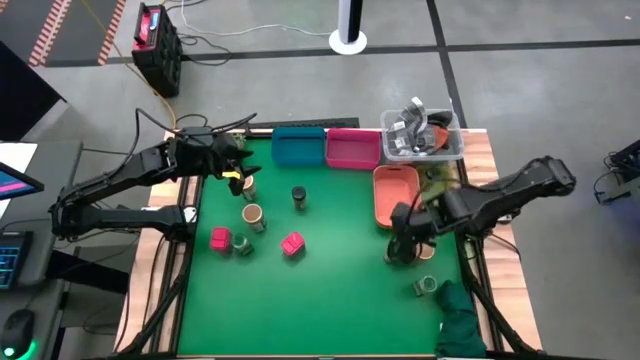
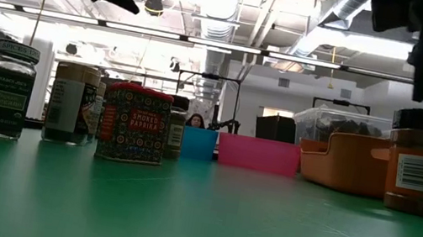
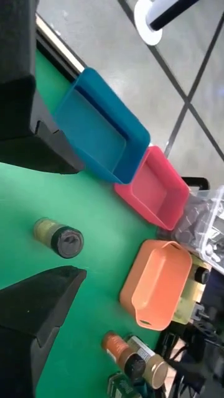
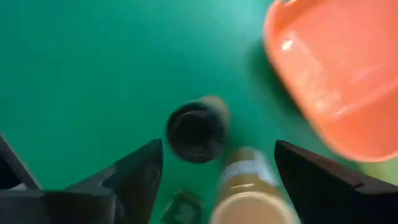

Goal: Sort spices by type
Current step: Put the bottom black seasoning bottle into the yellow bin

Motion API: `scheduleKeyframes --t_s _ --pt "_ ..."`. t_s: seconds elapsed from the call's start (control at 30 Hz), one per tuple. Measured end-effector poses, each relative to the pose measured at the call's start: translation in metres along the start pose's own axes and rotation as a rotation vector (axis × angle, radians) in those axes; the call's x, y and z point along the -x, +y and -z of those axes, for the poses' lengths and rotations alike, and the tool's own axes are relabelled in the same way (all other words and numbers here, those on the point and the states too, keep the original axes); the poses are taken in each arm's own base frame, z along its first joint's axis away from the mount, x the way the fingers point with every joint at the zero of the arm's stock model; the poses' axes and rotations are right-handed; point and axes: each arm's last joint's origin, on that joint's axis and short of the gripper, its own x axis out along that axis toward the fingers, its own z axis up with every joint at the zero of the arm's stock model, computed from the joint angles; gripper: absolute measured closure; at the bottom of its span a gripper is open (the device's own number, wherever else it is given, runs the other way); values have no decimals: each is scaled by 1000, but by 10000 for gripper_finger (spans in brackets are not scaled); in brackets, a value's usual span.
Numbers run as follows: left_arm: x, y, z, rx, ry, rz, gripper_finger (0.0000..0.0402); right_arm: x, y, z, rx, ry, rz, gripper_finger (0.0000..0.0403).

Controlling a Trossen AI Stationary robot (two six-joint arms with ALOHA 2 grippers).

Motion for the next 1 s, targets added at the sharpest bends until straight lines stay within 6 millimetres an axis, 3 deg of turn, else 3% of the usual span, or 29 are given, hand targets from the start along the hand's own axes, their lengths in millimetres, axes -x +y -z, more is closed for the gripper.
scheduleKeyframes --t_s 0.23,0.63,0.8,1.0 --pt "0 -1 -7 5 -67 8 159 -23 19 5 56 56 35 7" --pt "0 -2 -2 100 -13 76 159 -83 31 2 224 197 205 21" --pt "0 -2 -2 93 -7 75 159 -102 37 -1 232 203 212 59" --pt "0 -2 -1 83 -4 74 159 -106 37 -7 211 183 191 157"
